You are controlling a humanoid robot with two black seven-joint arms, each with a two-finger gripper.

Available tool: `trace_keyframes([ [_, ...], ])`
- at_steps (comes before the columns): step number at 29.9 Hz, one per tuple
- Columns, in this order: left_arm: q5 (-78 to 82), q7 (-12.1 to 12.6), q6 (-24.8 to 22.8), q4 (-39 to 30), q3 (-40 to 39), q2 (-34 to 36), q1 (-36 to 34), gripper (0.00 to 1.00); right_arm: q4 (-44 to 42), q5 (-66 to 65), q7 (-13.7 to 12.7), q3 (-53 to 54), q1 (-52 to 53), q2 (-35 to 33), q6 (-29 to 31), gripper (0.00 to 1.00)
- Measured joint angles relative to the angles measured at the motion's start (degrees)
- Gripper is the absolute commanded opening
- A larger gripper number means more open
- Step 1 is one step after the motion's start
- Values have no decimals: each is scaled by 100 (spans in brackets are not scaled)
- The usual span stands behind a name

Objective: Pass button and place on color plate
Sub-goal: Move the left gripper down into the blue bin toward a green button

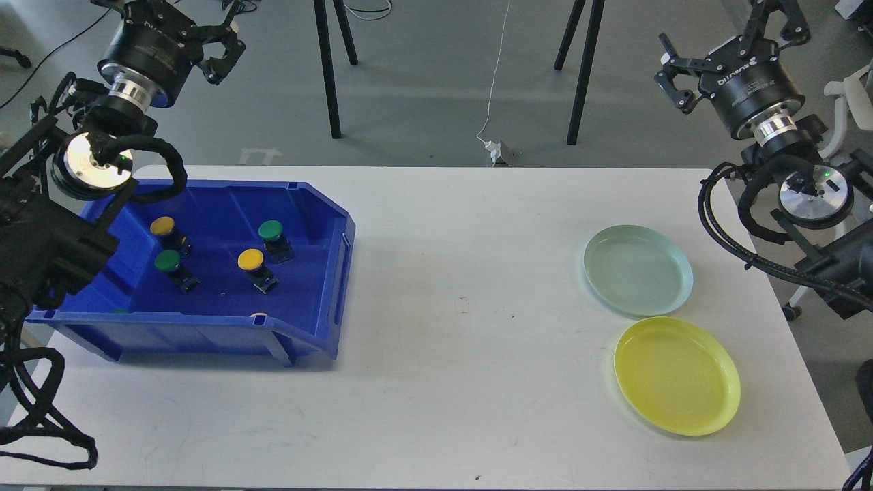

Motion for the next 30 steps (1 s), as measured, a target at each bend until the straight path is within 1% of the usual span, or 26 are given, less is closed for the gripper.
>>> trace_keyframes([
  [8, -1, -10, 112, 166, 3, -18, -49, 100, -2, 1, 11, 6, -20, 18, 0, 99],
  [12, 125, 18, -14, 9, 79, 93, -75, 100, 33, 1, 13, 8, -71, 16, 0, 99],
  [15, 698, 19, -52, -385, 91, 454, -85, 100, 86, 7, 23, 34, -84, -45, 0, 99],
  [17, 1351, 14, 25, -811, 123, 740, -54, 100, 110, 7, 23, 117, -90, -58, 0, 99],
  [20, 2535, -8, 201, -1490, 297, 1300, 6, 100, 124, 7, 23, 233, -114, -81, 0, 99],
  [23, 3789, -14, 263, -2095, 476, 1848, 71, 100, 127, 7, 23, 262, -150, -104, 0, 99],
  [26, 5059, -14, 269, -2544, 566, 2233, 176, 100, 127, 4, 23, 263, -189, -129, 0, 99],
  [30, 6643, -15, 270, -2896, 598, 2527, 336, 98, 118, -2, 23, 263, -206, -172, 0, 99],
])
